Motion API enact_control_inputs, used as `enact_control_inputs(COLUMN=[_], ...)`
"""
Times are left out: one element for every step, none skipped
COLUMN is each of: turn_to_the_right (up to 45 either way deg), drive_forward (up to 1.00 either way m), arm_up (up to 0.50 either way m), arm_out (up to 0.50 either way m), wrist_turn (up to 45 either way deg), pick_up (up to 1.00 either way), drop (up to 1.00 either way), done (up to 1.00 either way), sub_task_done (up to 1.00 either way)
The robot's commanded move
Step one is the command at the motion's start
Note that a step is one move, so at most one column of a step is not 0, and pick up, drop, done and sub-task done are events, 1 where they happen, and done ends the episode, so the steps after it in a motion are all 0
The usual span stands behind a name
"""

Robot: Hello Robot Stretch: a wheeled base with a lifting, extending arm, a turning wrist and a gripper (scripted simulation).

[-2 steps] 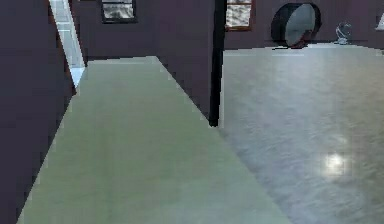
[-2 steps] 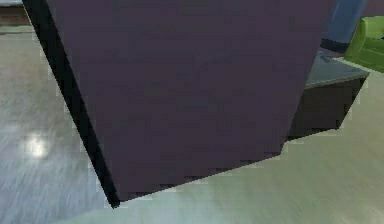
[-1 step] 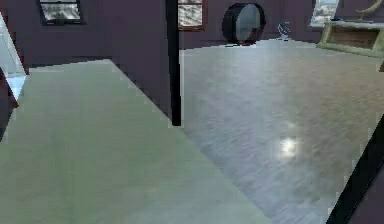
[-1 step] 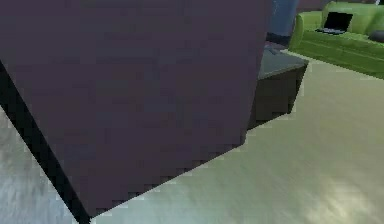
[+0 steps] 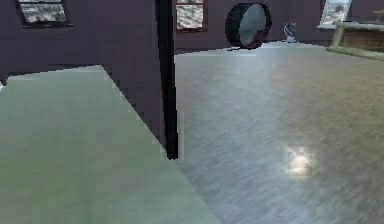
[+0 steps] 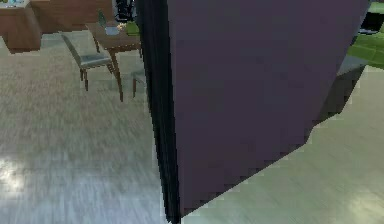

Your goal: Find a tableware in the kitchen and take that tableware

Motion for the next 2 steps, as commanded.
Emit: enact_control_inputs(turn_to_the_right=[12.0,0.0], drive_forward=[0.00,0.45], arm_up=[0.00,0.00], arm_out=[0.00,0.00], wrist_turn=[0.0,0.0], pick_up=[0.00,0.00], drop=[0.00,0.00], done=[0.00,0.00], sub_task_done=[0.00,0.00])
